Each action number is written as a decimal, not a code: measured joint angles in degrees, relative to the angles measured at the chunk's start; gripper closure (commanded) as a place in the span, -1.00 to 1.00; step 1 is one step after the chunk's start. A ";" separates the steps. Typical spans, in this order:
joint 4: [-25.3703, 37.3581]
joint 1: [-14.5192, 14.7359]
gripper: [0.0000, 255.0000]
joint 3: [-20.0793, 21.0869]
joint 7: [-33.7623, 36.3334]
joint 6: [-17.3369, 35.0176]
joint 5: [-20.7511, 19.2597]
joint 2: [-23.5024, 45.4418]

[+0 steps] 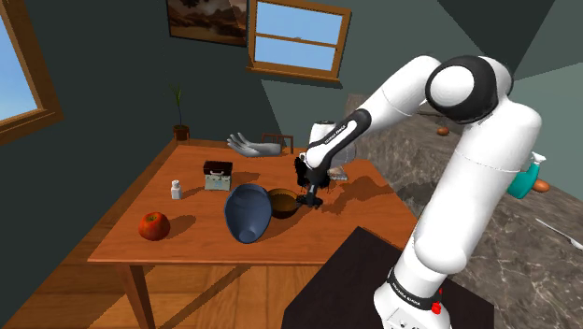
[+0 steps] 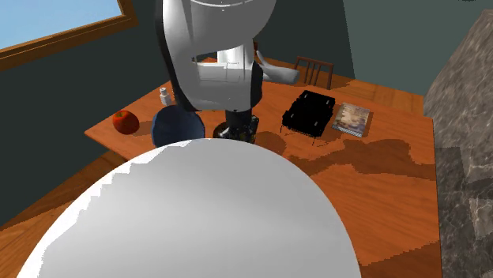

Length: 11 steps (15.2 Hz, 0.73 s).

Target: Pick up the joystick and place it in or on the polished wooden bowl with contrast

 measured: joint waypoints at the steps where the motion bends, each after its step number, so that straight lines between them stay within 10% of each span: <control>1: 1.20 0.06 1.00 0.07 -0.10 -0.67 0.27 0.56; 11: 28.47 -0.90 1.00 2.10 -2.83 -9.84 6.55 19.32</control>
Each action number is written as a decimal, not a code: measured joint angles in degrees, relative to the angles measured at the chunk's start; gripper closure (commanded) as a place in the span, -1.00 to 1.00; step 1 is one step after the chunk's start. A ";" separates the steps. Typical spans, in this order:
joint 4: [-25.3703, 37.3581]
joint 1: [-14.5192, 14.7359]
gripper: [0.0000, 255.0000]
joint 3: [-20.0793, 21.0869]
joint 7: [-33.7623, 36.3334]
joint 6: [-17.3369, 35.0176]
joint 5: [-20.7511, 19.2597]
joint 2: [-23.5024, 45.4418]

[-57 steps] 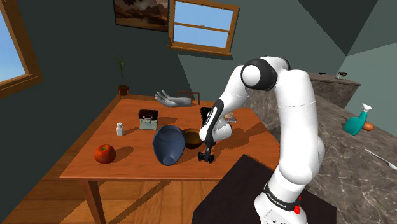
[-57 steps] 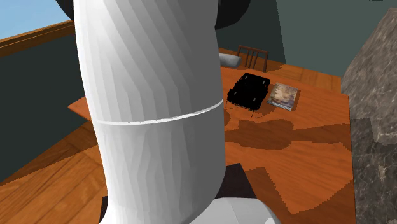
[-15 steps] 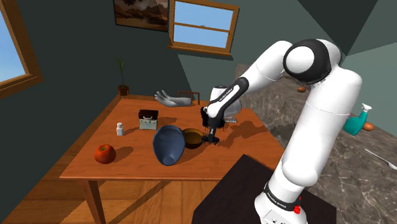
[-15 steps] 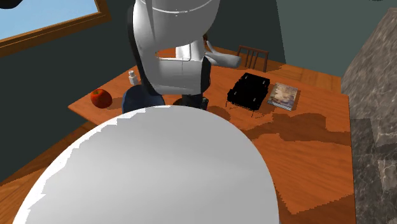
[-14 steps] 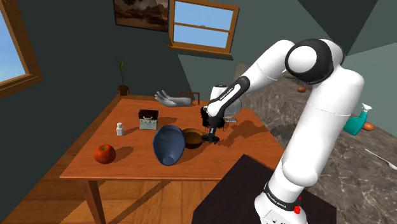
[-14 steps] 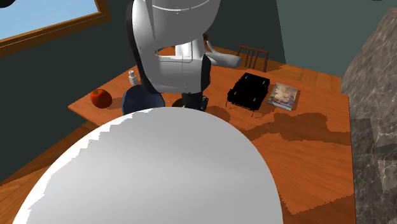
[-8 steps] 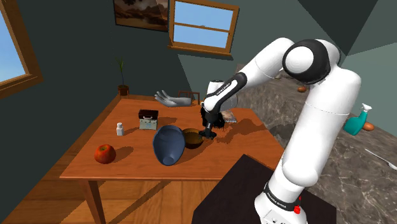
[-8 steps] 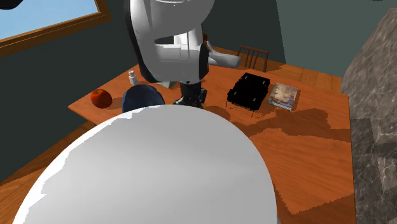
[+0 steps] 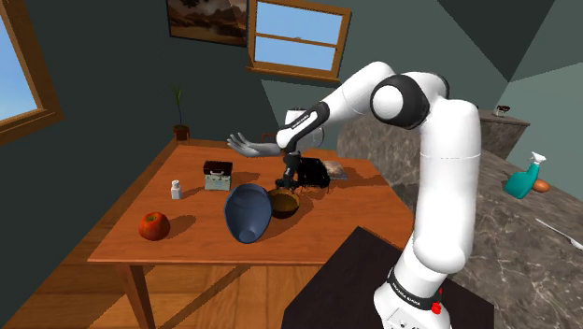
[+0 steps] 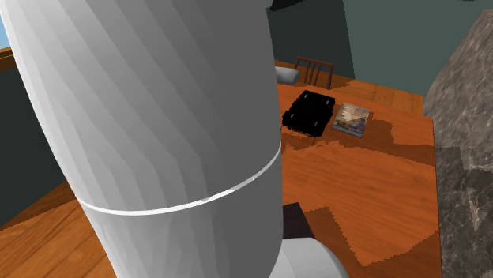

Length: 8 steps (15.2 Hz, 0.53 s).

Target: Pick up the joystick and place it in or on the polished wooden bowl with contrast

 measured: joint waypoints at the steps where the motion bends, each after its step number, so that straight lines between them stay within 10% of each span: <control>1: 1.07 -0.10 1.00 0.15 -0.07 0.00 0.26 1.11; 8: 1.91 -0.64 1.00 0.93 -0.79 3.25 1.57 5.31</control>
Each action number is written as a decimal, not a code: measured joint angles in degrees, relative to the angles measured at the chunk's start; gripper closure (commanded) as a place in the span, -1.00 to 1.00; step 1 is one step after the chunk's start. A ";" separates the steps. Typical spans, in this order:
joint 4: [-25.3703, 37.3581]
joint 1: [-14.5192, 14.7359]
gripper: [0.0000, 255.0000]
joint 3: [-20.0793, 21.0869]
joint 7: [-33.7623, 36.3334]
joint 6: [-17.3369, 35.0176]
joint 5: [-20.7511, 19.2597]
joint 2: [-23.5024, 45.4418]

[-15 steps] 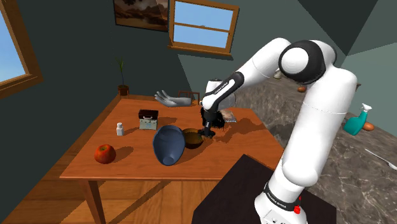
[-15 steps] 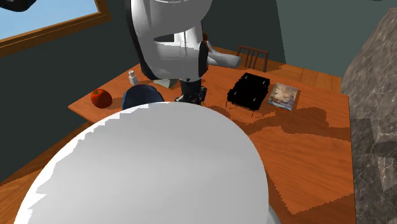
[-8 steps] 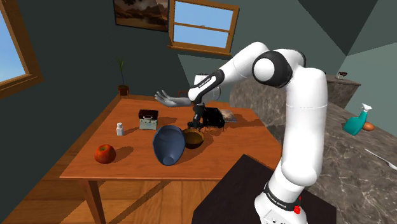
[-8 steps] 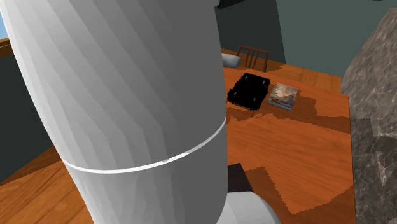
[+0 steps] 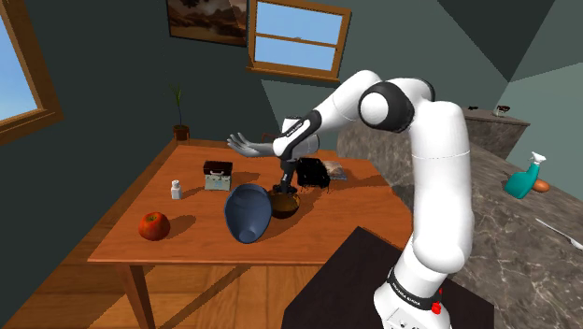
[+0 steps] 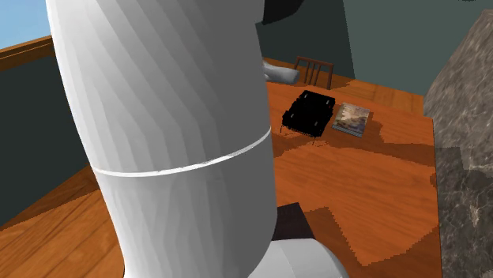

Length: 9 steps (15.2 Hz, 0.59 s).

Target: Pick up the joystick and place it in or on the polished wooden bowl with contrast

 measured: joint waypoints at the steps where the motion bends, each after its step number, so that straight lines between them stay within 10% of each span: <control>1: 0.03 -0.02 1.00 0.15 -0.02 0.58 0.18 0.62; 9: 0.27 -0.57 1.00 0.91 -0.69 3.81 1.28 4.14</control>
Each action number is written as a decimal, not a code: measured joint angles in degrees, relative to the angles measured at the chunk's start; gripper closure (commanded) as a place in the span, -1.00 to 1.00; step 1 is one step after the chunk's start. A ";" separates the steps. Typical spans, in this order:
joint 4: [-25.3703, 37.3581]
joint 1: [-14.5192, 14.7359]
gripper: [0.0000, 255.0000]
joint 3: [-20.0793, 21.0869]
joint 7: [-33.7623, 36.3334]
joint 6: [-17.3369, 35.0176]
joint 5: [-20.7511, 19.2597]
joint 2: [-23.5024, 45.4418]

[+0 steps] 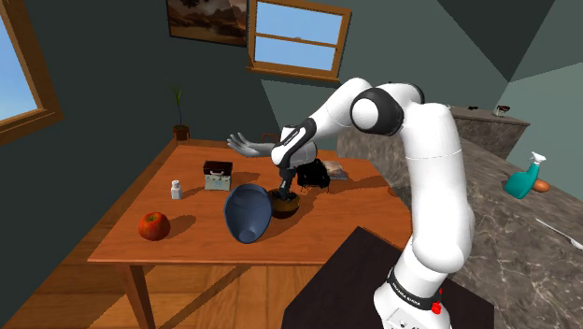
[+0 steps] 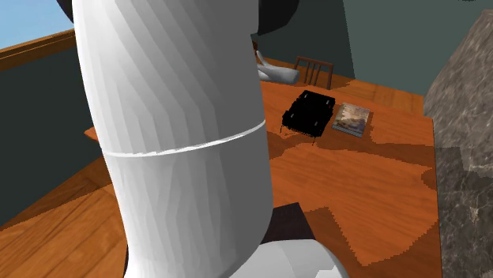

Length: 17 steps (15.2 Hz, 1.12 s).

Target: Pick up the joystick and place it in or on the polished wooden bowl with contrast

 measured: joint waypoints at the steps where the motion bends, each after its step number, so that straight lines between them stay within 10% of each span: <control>1: 0.00 -0.01 1.00 0.01 -0.01 0.03 0.01 0.03; 3: 0.01 -0.01 1.00 0.01 -0.01 0.05 0.02 0.05; 4: 0.02 -0.01 -1.00 0.01 -0.01 0.06 0.02 0.06; 17: 0.38 0.87 -1.00 -1.12 1.13 -5.35 -1.65 -5.13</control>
